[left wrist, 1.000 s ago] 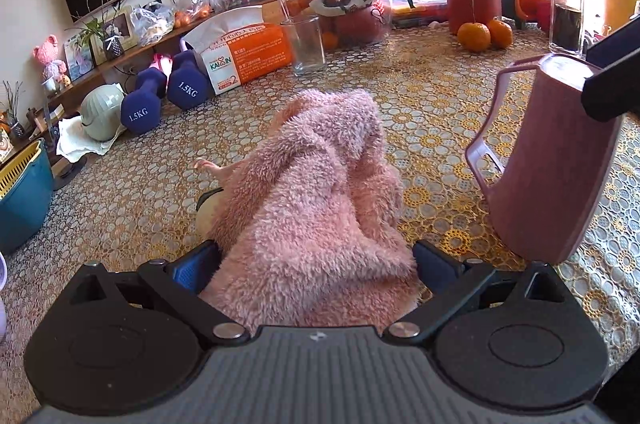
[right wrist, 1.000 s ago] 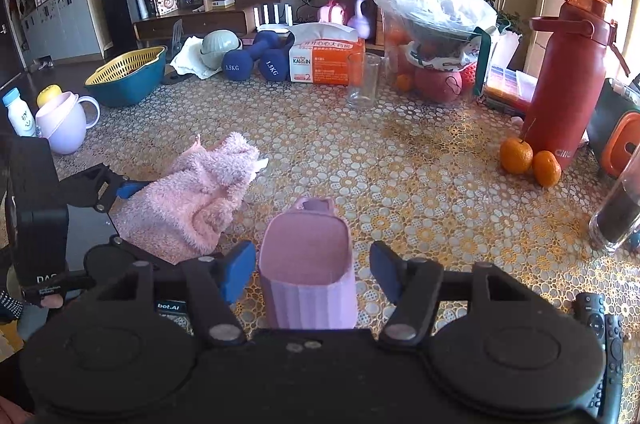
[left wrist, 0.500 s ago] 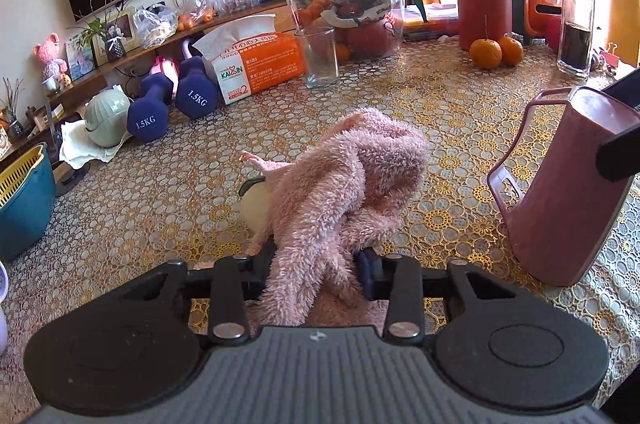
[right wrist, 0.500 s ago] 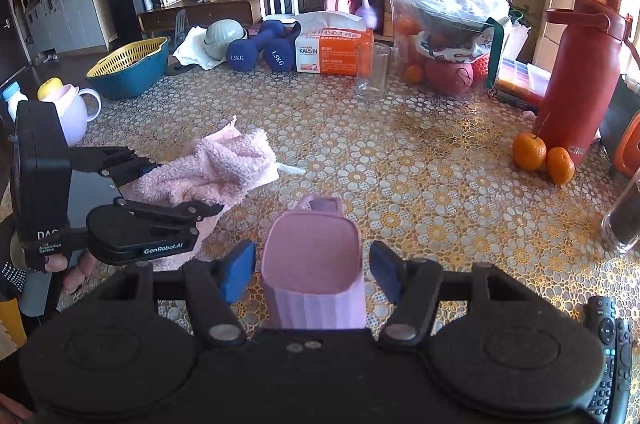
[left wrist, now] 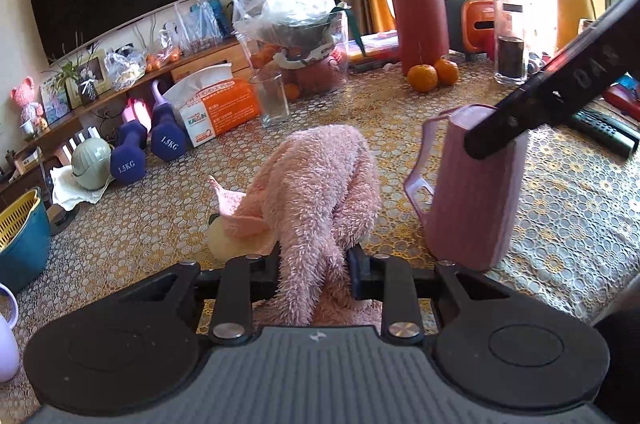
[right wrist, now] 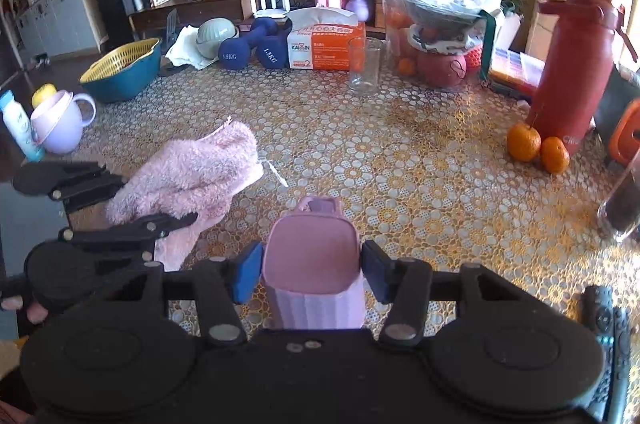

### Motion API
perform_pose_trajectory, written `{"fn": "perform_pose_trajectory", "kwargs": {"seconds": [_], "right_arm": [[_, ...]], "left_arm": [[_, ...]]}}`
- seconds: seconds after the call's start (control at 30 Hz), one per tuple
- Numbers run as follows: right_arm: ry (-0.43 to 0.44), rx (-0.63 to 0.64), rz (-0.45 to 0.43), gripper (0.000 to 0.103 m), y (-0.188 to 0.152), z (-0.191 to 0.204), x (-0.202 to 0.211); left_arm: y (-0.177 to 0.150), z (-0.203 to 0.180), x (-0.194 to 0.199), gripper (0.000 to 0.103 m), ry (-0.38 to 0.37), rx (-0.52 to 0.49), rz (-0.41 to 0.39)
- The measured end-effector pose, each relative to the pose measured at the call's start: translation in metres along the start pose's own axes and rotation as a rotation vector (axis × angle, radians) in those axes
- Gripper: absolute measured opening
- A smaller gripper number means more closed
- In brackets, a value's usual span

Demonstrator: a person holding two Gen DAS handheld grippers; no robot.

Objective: Clean container
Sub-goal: 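Bring the lavender pitcher in the right tool toward the pink towel in the left tool, then press the pitcher side against the towel held by the left tool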

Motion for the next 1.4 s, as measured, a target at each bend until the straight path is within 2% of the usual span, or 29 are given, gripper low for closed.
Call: {"fn": "perform_pose_trajectory", "kwargs": {"seconds": [0.2, 0.37, 0.53, 0.73, 0.87, 1.03, 1.23, 1.3, 1.4], "right_arm": [[0.052, -0.297, -0.028, 0.053, -0.004, -0.032, 0.007], [0.038, -0.387, -0.035, 0.053, -0.006, -0.030, 0.007], [0.020, -0.416, -0.037, 0.053, -0.006, -0.025, 0.006], [0.007, -0.437, -0.026, 0.053, -0.006, -0.025, 0.006], [0.001, -0.433, -0.019, 0.053, -0.005, -0.021, 0.006], [0.017, -0.492, -0.017, 0.053, -0.005, -0.026, 0.006], [0.009, -0.517, -0.015, 0.053, -0.005, -0.023, 0.005], [0.011, -0.524, -0.013, 0.053, -0.005, -0.021, 0.005], [-0.002, -0.521, -0.015, 0.053, -0.007, -0.016, 0.006]], "left_arm": [[0.004, -0.040, 0.024, 0.027, -0.089, -0.084, -0.038], [0.019, -0.071, 0.027, 0.027, -0.143, -0.140, -0.070], [0.025, -0.084, 0.017, 0.027, -0.146, -0.185, -0.071], [0.014, -0.061, -0.021, 0.027, -0.169, -0.106, 0.044], [0.001, -0.045, -0.034, 0.026, -0.137, -0.067, 0.113], [0.003, -0.033, -0.009, 0.026, -0.162, -0.028, 0.070], [0.020, -0.053, 0.036, 0.026, -0.256, -0.026, -0.026], [0.025, -0.062, 0.040, 0.026, -0.281, -0.044, -0.040], [0.028, -0.070, 0.031, 0.026, -0.278, -0.060, -0.032]]}}
Point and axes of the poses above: each gripper's, at about its wrist camera, not at the fingertips, and x roughly against the way its jaws point, z to its left, y to its top, the point moved 2 cm from there along -x, roughly the way its jaws point, and after that the axes turned 2 degrees about z, right-handed, at the moved point
